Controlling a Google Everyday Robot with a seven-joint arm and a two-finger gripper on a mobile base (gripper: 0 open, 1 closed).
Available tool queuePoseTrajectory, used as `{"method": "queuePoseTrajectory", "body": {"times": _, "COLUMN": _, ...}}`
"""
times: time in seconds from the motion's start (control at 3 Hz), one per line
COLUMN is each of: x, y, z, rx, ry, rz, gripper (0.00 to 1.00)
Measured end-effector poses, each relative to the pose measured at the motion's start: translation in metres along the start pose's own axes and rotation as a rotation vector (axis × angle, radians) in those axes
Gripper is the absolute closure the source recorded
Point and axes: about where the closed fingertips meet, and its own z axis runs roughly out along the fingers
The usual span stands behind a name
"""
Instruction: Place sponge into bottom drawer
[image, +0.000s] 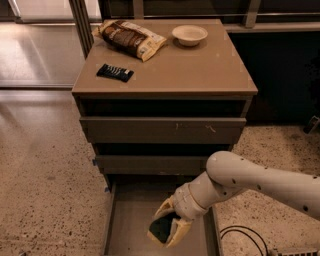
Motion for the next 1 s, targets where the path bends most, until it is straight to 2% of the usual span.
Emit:
{"method": "queuePoseTrajectory", "body": {"times": 0.33, "x": -0.001, "y": 0.002, "z": 0.001, "rx": 0.057, "ry": 0.066, "rz": -0.002, "gripper": 1.00}}
{"method": "queuePoseTrajectory", "body": {"times": 0.67, "x": 0.003, "y": 0.016, "z": 0.019, "rx": 0.109, "ry": 0.203, "rz": -0.006, "gripper": 1.00}}
{"method": "queuePoseTrajectory", "body": {"times": 1.0, "x": 0.015, "y": 0.017, "z": 0.036, "rx": 0.175, "ry": 0.294, "rz": 0.016, "gripper": 1.00}}
